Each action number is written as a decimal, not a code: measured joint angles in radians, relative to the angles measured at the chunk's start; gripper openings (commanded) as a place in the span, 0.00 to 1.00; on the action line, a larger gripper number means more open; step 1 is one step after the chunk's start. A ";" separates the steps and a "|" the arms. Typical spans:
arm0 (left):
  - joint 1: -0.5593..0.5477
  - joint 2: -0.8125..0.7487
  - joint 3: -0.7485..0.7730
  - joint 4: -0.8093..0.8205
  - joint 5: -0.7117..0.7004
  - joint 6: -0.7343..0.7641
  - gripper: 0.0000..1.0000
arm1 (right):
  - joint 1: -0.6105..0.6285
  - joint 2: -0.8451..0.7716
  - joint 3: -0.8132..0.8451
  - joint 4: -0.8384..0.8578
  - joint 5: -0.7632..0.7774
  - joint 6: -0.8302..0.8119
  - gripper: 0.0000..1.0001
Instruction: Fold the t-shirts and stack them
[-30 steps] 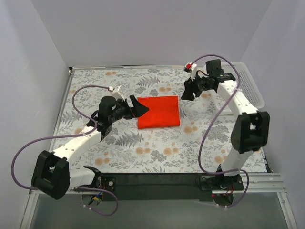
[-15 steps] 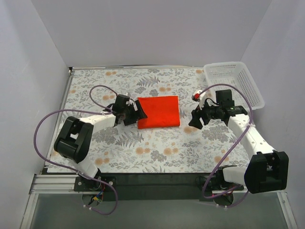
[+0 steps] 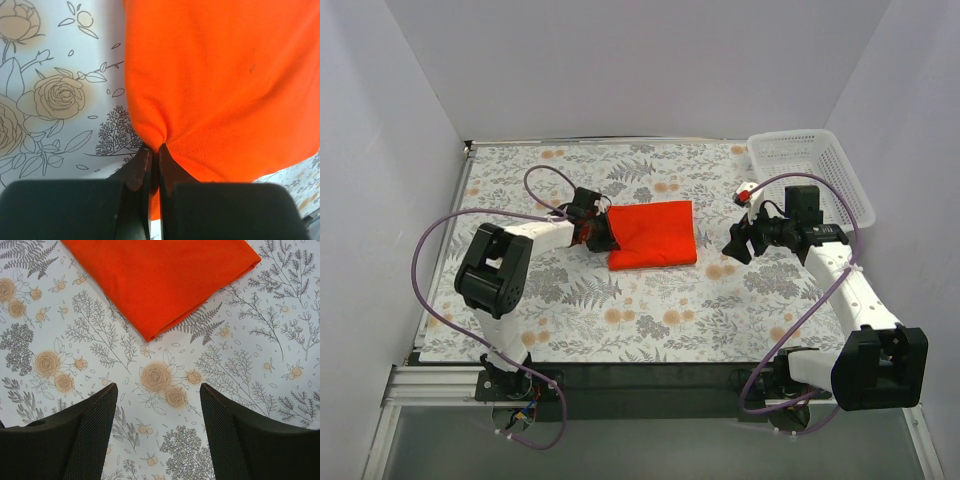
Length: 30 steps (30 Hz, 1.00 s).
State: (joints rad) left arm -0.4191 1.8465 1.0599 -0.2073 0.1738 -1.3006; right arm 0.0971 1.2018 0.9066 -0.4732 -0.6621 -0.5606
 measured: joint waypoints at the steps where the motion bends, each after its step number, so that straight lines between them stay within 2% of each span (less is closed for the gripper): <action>1: 0.005 0.004 0.008 -0.009 0.001 0.010 0.00 | -0.002 -0.001 0.000 0.001 0.000 0.000 0.62; 8: 0.085 0.011 0.030 -0.040 0.031 0.126 0.00 | -0.011 -0.001 0.000 0.003 0.001 0.000 0.62; 19: 0.485 0.002 0.036 -0.039 0.022 0.377 0.00 | -0.013 -0.003 -0.003 0.004 0.001 0.000 0.63; 22: 0.572 -0.004 0.023 0.003 -0.041 0.428 0.00 | -0.013 -0.006 -0.005 0.004 0.000 -0.001 0.63; 30: 0.683 0.031 0.061 0.055 -0.167 0.549 0.00 | -0.013 -0.034 -0.007 0.004 -0.028 -0.001 0.63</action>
State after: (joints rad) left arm 0.2638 1.8774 1.1206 -0.1524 0.0067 -0.7517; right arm 0.0841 1.1675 0.8993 -0.4690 -0.6899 -0.5613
